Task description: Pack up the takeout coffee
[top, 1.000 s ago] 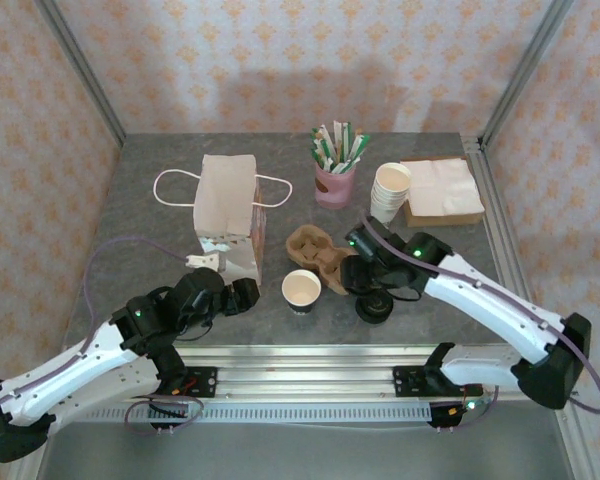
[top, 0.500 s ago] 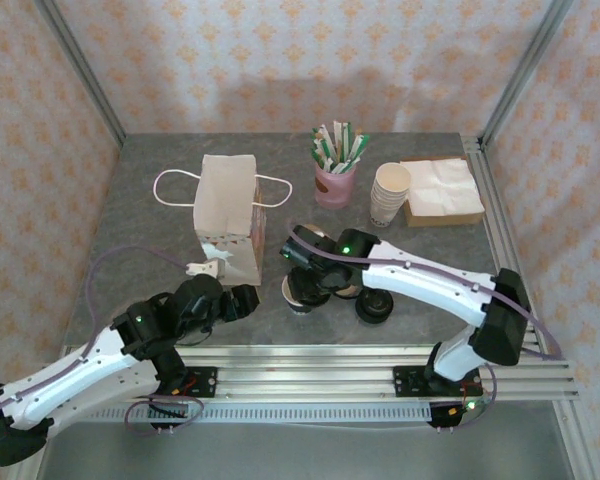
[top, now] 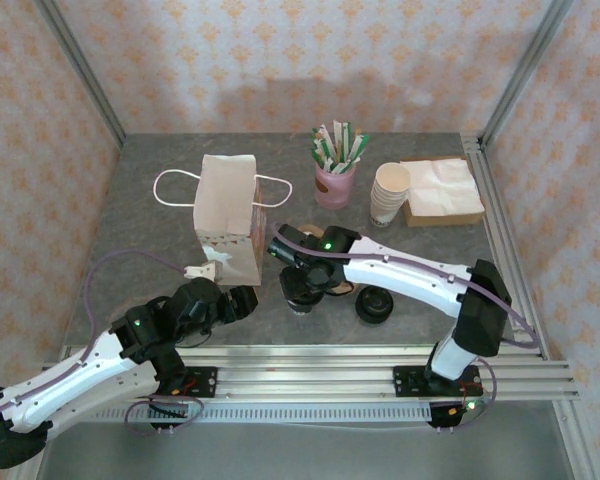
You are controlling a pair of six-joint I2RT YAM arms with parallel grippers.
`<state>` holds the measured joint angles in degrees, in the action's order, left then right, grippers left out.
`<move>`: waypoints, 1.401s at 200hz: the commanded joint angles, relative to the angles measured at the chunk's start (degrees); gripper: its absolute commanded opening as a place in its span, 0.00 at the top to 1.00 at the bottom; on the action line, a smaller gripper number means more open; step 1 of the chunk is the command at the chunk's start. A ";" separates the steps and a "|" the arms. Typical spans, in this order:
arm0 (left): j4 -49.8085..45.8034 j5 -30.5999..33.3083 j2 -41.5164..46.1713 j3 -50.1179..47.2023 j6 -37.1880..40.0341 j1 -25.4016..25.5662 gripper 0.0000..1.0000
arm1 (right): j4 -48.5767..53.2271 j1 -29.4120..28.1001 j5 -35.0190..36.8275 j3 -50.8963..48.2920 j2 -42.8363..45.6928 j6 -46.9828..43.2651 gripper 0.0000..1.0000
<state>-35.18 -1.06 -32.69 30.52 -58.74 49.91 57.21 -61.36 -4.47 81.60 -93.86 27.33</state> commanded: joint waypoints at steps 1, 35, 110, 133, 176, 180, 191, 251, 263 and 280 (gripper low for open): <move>1.17 1.41 -0.21 -0.56 -1.03 0.40 0.29 | -0.09 -0.47 1.70 1.41 -0.48 -0.28 0.32; 1.25 1.41 -0.28 -0.64 -1.20 0.36 0.29 | -1.55 -0.52 0.51 0.93 -0.20 0.24 0.32; 1.17 1.60 -0.49 -0.99 -1.66 0.36 0.29 | -3.09 -0.51 0.16 -0.36 -1.27 0.57 0.32; 1.06 1.83 -0.63 -0.88 -1.69 0.37 0.29 | -2.20 -0.50 0.25 -0.72 -1.69 0.56 0.32; 0.85 1.92 -0.58 -1.34 -1.69 0.39 0.29 | 0.32 -0.47 1.71 -0.26 -1.80 0.90 0.32; 0.82 1.95 -0.62 -1.34 -1.65 0.37 0.29 | 0.50 -0.47 1.81 -0.15 -1.81 0.95 0.32; 0.81 2.10 -0.62 -1.34 -1.64 0.40 0.29 | 0.92 -0.52 1.95 0.41 -1.80 0.93 0.32; 1.34 2.09 -0.97 -1.43 -1.60 0.42 0.29 | 3.78 -0.60 4.46 3.45 -1.60 0.62 0.32; 1.27 2.19 -1.06 -1.34 -1.48 0.42 0.29 | 3.80 -0.62 4.65 3.14 -1.50 0.56 0.32; 1.56 2.20 -1.15 -1.43 -1.55 0.37 0.29 | 3.43 -0.60 4.66 2.68 -1.67 0.70 0.32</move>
<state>-34.83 -0.84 -33.58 29.61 -60.01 49.91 58.15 -61.58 -2.35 83.33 -95.22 27.59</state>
